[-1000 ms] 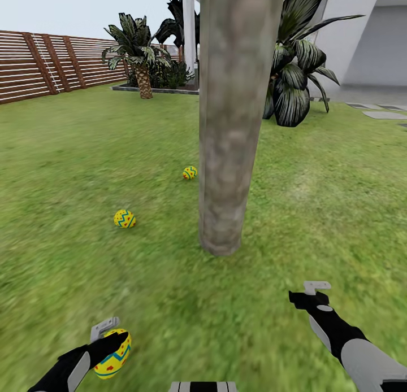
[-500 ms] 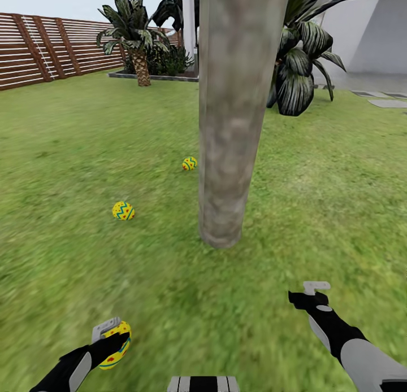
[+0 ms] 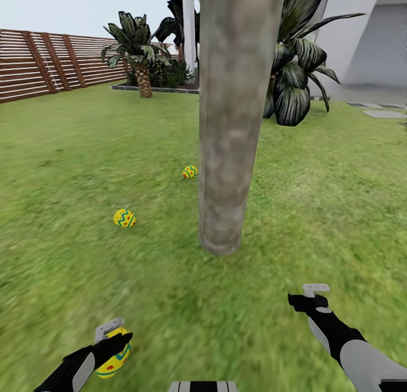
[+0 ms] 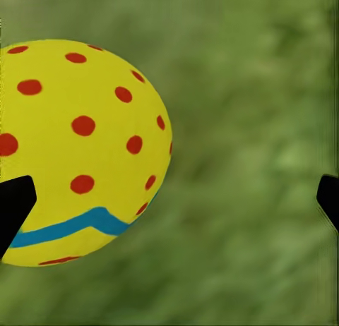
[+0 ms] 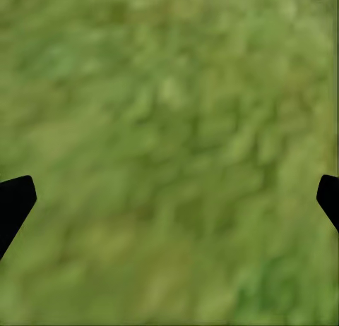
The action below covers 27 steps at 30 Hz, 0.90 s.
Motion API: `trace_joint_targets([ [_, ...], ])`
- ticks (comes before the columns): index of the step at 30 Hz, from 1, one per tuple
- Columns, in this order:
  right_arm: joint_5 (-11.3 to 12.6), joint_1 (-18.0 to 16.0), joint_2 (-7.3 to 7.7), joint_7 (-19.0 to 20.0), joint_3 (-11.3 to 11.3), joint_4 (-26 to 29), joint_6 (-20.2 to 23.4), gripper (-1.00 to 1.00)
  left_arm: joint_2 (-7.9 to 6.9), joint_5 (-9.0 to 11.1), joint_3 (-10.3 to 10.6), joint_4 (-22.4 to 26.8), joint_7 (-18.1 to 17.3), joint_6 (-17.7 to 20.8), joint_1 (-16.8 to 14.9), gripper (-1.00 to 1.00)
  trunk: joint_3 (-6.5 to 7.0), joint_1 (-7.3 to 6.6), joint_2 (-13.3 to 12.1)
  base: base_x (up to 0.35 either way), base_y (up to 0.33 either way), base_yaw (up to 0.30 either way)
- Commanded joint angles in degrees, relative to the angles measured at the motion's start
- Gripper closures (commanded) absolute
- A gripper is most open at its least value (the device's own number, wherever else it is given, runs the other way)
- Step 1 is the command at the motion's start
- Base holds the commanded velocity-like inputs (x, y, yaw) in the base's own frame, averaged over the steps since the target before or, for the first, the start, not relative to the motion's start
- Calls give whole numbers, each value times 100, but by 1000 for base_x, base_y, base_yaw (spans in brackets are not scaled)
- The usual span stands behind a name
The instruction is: Take the three Easter eggs out of the wicker basket on the lawn in the garden, then place them on the lawn next to a single tree (choose any tree) so that all three eggs are next to the same tree and none are left in the basket.
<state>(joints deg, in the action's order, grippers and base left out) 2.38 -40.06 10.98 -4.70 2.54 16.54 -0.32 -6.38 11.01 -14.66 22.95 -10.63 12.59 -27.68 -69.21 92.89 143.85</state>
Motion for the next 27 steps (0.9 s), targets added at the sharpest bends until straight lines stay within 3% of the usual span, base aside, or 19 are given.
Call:
trace_joint_targets([
  [1, 26, -2, 2, -22, 27, -2, -3, -100, 3, 42, -36, 8, -27, 52, -1, -100, 19, -3, 0, 0, 0, 0],
  [14, -18, -2, -39, -14, 45, -28, -3, -100, -25, 53, -46, 14, -32, 47, -1, -100, 307, -37, -17, -18, 0, 0],
  [18, -12, -2, -39, -13, 45, -28, -3, -100, -16, 62, -53, 10, -43, 48, -1, -100, 398, -47, -23, -278, 0, 55],
  [27, -23, -2, -61, -21, 45, -28, 5, -100, -2, 68, -54, -1, -49, 50, -1, -100, 600, -70, -35, -340, 0, 260],
])
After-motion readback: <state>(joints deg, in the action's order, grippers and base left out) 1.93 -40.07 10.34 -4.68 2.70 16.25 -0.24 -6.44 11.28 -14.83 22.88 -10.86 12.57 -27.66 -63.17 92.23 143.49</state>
